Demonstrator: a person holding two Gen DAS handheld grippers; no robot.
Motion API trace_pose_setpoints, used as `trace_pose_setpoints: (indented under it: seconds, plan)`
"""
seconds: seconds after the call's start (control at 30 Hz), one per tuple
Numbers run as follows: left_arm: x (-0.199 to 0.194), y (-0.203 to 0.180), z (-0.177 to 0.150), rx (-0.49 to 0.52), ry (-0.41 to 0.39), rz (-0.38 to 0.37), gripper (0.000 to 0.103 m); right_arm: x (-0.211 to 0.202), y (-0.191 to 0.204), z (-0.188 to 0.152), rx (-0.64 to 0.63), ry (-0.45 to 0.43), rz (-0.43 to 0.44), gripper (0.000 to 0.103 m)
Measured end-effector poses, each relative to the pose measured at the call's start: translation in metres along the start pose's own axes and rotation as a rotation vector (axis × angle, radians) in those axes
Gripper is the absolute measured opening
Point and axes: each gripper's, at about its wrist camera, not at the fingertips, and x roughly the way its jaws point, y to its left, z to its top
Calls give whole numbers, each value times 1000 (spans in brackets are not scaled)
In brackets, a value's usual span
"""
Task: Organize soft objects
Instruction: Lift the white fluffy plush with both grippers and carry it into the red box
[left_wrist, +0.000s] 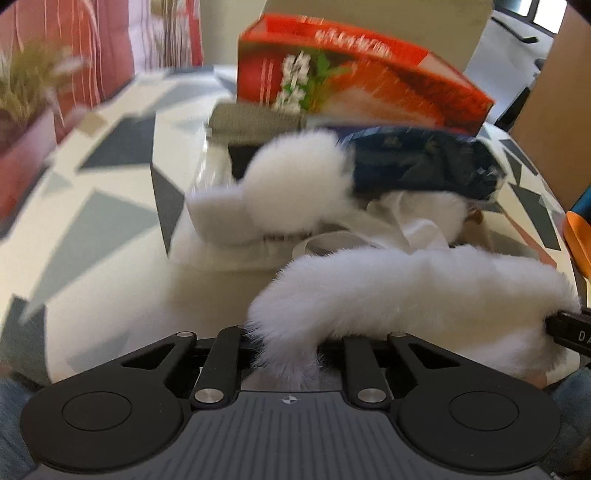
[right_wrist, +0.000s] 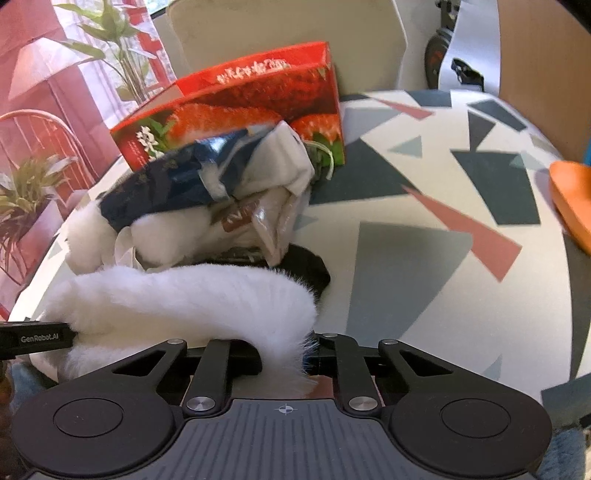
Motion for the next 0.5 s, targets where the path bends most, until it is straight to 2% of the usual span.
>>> trace_pose_setpoints:
  seconds: [0.13, 0.27, 0.4, 0.5]
  plan:
    - [-24, 3, 6, -19, -71, -8, 16, -12, 5, 5, -8, -44, 20, 14]
    - [-60, 12, 21, -46, -188, -4, 15, -35, 17, 18, -18, -117, 102, 13]
    - [-93, 12, 42, -24, -307, 11, 15, -56, 32, 43, -43, -177, 146, 12]
    - [-106, 11, 61, -31, -362, 12, 15, -68, 41, 66, -52, -212, 175, 12]
